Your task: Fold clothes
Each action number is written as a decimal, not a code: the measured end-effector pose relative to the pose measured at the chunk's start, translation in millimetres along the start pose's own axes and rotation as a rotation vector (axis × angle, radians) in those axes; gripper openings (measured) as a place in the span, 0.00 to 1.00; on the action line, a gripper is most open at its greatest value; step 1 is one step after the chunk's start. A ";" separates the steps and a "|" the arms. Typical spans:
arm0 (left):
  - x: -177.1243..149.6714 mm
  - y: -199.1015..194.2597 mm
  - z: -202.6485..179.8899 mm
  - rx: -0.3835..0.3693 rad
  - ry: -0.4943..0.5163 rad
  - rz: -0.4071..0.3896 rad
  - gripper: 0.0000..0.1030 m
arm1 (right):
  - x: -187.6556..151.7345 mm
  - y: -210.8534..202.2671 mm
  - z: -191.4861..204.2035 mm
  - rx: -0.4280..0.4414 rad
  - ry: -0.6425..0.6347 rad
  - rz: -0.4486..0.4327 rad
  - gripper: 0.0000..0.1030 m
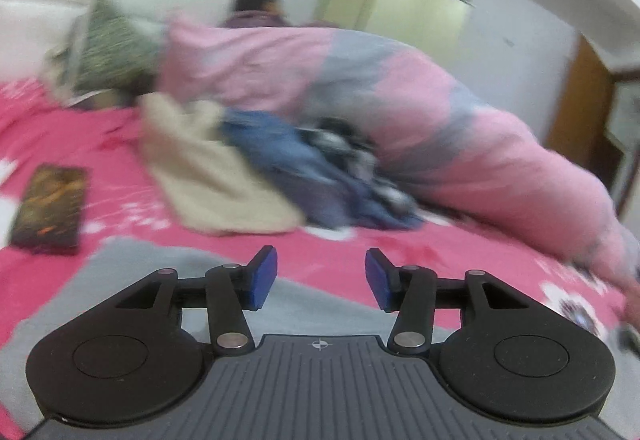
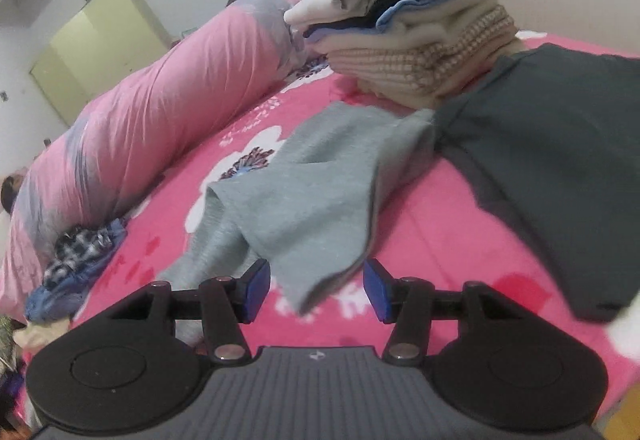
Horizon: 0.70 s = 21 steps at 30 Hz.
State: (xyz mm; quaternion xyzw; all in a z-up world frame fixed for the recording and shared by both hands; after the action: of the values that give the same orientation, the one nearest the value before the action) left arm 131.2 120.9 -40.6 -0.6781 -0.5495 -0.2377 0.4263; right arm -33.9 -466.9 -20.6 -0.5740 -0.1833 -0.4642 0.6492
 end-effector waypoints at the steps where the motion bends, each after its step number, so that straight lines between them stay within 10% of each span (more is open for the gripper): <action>1: -4.3 1.8 -13.2 -0.017 0.033 0.021 0.49 | -1.7 1.6 -0.9 -0.006 -0.019 0.002 0.53; 16: -70.6 70.9 -39.4 0.093 0.147 0.195 0.50 | -2.3 79.1 -34.7 0.081 0.140 0.048 0.59; 18: -72.7 70.8 -40.7 0.097 0.163 0.190 0.50 | -1.1 90.3 -40.9 0.092 0.168 0.051 0.43; 19: -73.6 71.0 -42.0 0.100 0.169 0.188 0.51 | -0.4 95.9 -43.9 0.097 0.182 0.053 0.12; 21: -74.6 71.0 -43.1 0.104 0.179 0.186 0.51 | 3.7 93.9 -45.9 0.109 0.198 0.025 0.04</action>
State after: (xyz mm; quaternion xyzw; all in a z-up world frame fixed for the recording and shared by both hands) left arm 183.7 41.9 -99.5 -0.6792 -0.4558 -0.2278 0.5283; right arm 30.8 -518.8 -84.3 -0.4915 -0.1360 -0.4999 0.7000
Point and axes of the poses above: each gripper's, at about its wrist camera, not at the fingertips, and y roughly the way its jaws point, z to its left, x to its top, the point moved 1 cm from there along y, roughly the way its jaws point, and after that the axes turned 15 degrees about -y, right-handed, at the moved point
